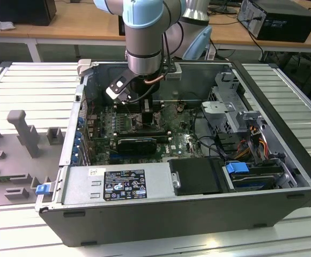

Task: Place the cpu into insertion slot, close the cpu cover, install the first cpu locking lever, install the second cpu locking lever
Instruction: 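Place the cpu into insertion slot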

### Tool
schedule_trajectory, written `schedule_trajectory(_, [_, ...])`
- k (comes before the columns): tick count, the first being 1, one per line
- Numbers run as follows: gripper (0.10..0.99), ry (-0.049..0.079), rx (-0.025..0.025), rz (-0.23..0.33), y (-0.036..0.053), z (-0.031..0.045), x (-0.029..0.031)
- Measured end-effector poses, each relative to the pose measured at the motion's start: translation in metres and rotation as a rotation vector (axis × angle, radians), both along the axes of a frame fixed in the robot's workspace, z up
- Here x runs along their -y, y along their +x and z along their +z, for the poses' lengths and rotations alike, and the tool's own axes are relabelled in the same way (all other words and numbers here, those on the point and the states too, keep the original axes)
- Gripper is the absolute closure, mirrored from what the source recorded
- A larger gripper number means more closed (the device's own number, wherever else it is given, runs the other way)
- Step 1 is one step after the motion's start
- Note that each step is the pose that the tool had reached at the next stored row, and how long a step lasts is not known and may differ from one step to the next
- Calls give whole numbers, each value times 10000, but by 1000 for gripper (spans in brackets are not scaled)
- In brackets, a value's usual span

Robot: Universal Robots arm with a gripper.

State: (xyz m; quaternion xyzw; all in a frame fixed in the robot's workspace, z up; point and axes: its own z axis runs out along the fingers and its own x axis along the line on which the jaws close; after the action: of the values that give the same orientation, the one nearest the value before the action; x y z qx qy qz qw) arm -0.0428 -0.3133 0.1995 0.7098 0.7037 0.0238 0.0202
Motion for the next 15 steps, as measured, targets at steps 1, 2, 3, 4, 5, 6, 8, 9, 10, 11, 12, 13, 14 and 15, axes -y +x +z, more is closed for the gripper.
schedule_trajectory(1, [537,-1,-1,0,0,0,0])
schedule_trajectory(2, [475,-2,-1,0,0,0,0])
schedule_trajectory(3, [475,-2,-1,0,0,0,0])
schedule_trajectory(4, [475,-2,-1,-1,0,0,0])
schedule_trajectory(5, [475,-6,-2,-2,0,0,0])
schedule_trajectory(6, [475,-25,0,-1,2,-2,-1])
schedule_trajectory(8, [475,-177,4,-1,2,-3,1])
schedule_trajectory(9, [475,-279,9,0,2,-4,1])
schedule_trajectory(10, [475,-414,18,-1,2,-7,1])
schedule_trajectory(11, [475,-416,16,-1,1,-6,1])
schedule_trajectory(12, [475,-417,16,0,1,-6,2])
schedule_trajectory(13, [475,-396,16,0,1,-7,1])
schedule_trajectory(14, [475,-363,17,-1,1,-7,0])
schedule_trajectory(15, [475,-271,16,-1,1,-7,-7])
